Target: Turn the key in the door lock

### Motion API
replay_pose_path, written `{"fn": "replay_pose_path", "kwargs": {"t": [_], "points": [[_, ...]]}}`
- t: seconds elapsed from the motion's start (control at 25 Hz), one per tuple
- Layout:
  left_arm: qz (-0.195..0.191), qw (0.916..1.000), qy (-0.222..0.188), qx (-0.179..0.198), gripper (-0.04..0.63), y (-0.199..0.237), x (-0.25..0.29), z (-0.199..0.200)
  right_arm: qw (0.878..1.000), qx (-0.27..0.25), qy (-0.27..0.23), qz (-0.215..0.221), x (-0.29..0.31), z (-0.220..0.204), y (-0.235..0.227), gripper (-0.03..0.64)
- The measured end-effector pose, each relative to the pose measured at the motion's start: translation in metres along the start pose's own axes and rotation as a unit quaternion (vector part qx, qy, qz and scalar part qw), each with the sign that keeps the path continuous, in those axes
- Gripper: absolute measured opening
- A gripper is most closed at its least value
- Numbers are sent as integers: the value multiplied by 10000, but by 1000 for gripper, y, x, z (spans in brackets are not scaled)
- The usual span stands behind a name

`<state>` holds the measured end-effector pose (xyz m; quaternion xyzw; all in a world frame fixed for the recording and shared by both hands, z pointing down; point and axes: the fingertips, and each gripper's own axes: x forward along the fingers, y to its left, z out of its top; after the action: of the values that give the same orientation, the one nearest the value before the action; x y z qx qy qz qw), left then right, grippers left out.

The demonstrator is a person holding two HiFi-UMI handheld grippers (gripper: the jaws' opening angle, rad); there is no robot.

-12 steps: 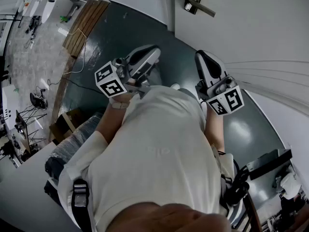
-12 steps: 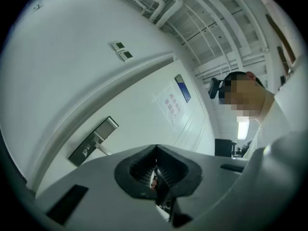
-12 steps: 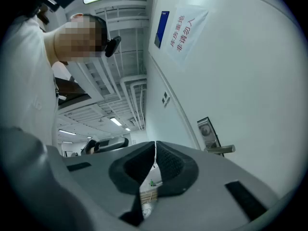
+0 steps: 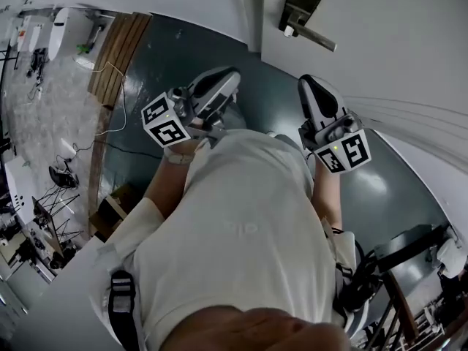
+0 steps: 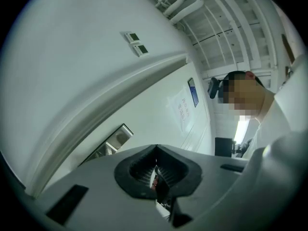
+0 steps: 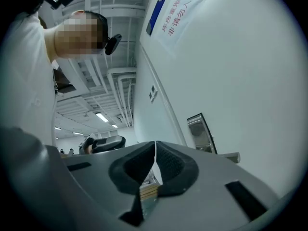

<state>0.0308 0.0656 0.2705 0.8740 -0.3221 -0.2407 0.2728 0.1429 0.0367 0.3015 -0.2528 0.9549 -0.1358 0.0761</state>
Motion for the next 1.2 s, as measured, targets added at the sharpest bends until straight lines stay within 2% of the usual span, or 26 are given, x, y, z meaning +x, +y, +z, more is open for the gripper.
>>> {"fn": "replay_pose_path", "kwargs": {"t": [0.24,0.48,0.6,0.68,0.76,0.8,0.88,1.0,1.08,1.2], "points": [[-416,9982,420,-74,9,61,-12,39,9980,-240,-61,-574,73,-14,-11,23],[-844,9927,850,-145,8,85,-8,84,9895,-722,-58,-1247,122,8,-15,25],[-912,9911,957,-167,8,98,-6,84,9820,-1143,117,-1502,131,1,-19,25],[-958,9900,1006,-224,9,103,1,81,9723,-1544,218,-1738,132,-1,-24,25],[-987,9891,1055,-279,8,102,11,80,9570,-2085,327,-1993,131,7,-25,25],[-1000,9886,1081,-301,8,100,15,79,9436,-2467,574,-2133,129,7,-26,25],[-1026,9876,1141,-340,8,98,20,77,9072,-3180,1193,-2482,120,-6,-29,25],[-1039,9859,1248,-410,9,103,22,72,8651,-3771,1406,-2994,112,-25,-33,25],[-1054,9847,1316,-442,9,106,22,69,8473,-3993,1563,-3135,108,-41,-36,25],[-1052,9832,1415,-472,8,110,20,67,8296,-4126,1931,-3228,105,-64,-44,25]]}}
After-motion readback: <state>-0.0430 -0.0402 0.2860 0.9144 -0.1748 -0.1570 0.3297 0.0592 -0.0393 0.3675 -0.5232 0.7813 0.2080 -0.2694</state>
